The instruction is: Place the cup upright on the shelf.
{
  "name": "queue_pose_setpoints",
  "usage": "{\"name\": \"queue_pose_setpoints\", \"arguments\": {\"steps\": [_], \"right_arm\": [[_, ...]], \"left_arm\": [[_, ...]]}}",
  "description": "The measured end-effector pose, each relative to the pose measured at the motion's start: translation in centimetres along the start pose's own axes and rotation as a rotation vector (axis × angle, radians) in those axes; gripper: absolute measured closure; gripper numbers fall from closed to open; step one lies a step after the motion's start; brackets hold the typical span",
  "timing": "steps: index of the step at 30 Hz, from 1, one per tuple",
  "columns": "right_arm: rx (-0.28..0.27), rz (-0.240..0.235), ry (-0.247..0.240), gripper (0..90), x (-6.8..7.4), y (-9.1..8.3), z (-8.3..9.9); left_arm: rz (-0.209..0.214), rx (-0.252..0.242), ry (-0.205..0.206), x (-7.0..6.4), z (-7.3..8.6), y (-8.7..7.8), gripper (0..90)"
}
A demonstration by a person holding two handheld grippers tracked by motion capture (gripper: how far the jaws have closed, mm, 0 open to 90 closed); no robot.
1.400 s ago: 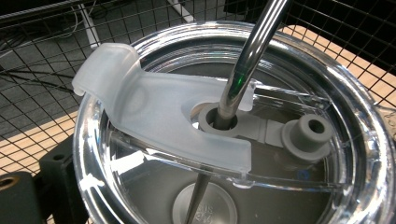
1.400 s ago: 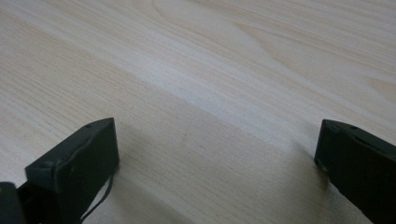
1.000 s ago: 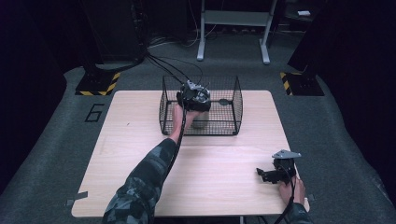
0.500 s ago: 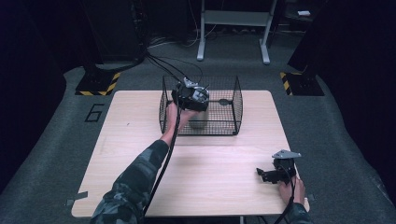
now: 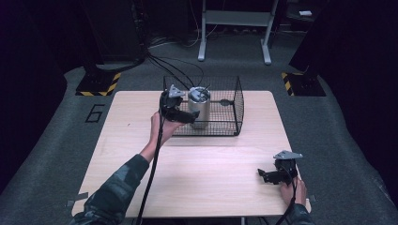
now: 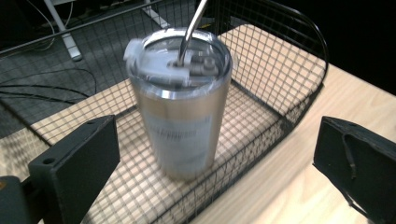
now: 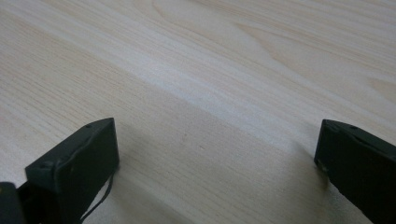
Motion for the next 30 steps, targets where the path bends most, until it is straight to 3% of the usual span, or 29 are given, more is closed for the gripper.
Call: {"name": "queue_pose_setpoints", "arguments": {"steps": [7, 11, 13, 14, 19, 25, 26, 30], "right_arm": [[0.0, 0.0, 0.0, 0.0, 0.0, 0.0, 0.0], [0.0, 0.0, 0.0, 0.0, 0.0, 0.0, 0.0], [0.0, 0.0, 0.0, 0.0, 0.0, 0.0, 0.0], [0.0, 0.0, 0.0, 0.0, 0.0, 0.0, 0.0], [0.0, 0.0, 0.0, 0.0, 0.0, 0.0, 0.0], [0.0, 0.0, 0.0, 0.0, 0.0, 0.0, 0.0], [0.0, 0.0, -0.002, 0.0, 0.0, 0.0, 0.0], [0.0, 0.0, 0.0, 0.0, 0.0, 0.0, 0.0]], "left_arm": [[0.012, 0.016, 0.009, -0.4, 3.4, -2.7, 0.2], [0.014, 0.032, -0.028, -0.5, 6.5, -4.0, 0.2], [0.006, 0.048, -0.046, -0.5, 9.1, -4.9, 0.2], [0.006, 0.048, -0.046, -0.5, 9.1, -4.9, 0.2], [-0.034, 0.117, -0.059, -0.3, 14.3, -5.6, 0.2], [-0.097, 0.213, -0.111, 1.3, 20.6, -6.2, 0.1], [-0.109, 0.223, -0.137, 1.5, 21.7, -6.4, 0.1], [-0.155, 0.245, -0.163, 2.3, 24.4, -6.8, 0.1]]}}
Point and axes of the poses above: each handheld gripper's, and its own axes: y roughly forward along the jaws, z roughly out of its underside, x roughly to its left, the point moved 9 cm from there along y, roughly forward along the jaws, and after that the axes turned 5 degrees about y, right-handed, at the moved point
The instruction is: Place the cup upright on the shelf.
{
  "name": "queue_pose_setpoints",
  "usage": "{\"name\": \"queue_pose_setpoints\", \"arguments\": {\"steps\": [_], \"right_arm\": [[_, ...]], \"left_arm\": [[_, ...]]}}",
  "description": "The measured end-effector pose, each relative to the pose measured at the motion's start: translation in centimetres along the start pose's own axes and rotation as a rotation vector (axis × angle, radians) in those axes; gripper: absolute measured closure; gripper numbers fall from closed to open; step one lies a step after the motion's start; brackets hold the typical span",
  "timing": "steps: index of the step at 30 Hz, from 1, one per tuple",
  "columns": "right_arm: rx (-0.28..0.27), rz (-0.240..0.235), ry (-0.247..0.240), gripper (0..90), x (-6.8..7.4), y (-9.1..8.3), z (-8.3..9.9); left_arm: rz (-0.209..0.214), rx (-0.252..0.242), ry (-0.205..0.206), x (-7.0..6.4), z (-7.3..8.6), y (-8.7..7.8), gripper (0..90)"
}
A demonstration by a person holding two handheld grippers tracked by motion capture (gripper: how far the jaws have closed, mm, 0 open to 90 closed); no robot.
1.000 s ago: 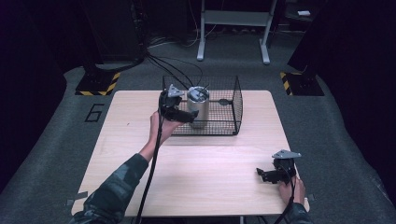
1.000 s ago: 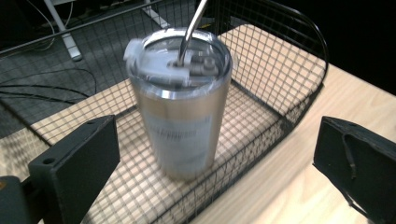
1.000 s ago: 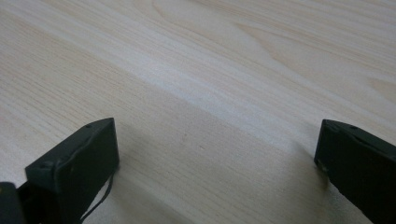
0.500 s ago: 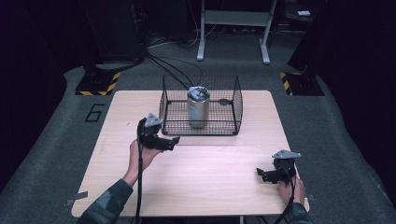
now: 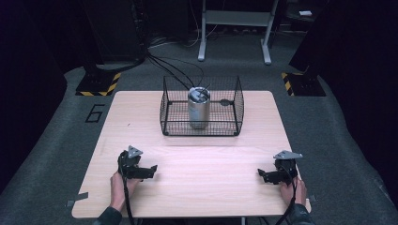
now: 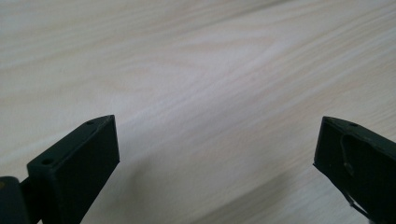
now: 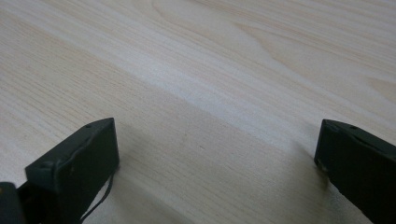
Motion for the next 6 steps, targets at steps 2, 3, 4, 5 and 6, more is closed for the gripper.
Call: {"name": "queue_pose_setpoints", "arguments": {"steps": [2, 3, 4, 5, 6], "right_arm": [[0.0, 0.0, 0.0, 0.0, 0.0, 0.0, 0.0], [0.0, 0.0, 0.0, 0.0, 0.0, 0.0, 0.0], [0.0, 0.0, 0.0, 0.0, 0.0, 0.0, 0.0], [0.0, 0.0, 0.001, 0.0, 0.0, 0.0, 0.0], [0.0, 0.0, 0.001, 0.0, 0.0, 0.0, 0.0]], "left_arm": [[-0.008, 0.007, -0.014, 0.2, 0.7, 0.0, 0.1], [-0.017, 0.006, -0.019, 0.4, 1.1, 0.0, 0.1], [-0.021, 0.004, -0.023, 0.5, 1.3, 0.0, 0.1], [-0.025, 0.011, -0.025, 0.5, 1.7, 0.0, 0.1], [-0.025, 0.014, -0.03, 0.6, 1.9, 0.0, 0.1]]}}
Point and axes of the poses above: each handheld gripper's, and its own axes: y roughly forward along the jaws, z roughly out of its underside, x roughly to its left, the point moved 9 cm from there along y, roughly forward along the jaws, and after that the axes turned 5 degrees about y, right-handed, at the moved point
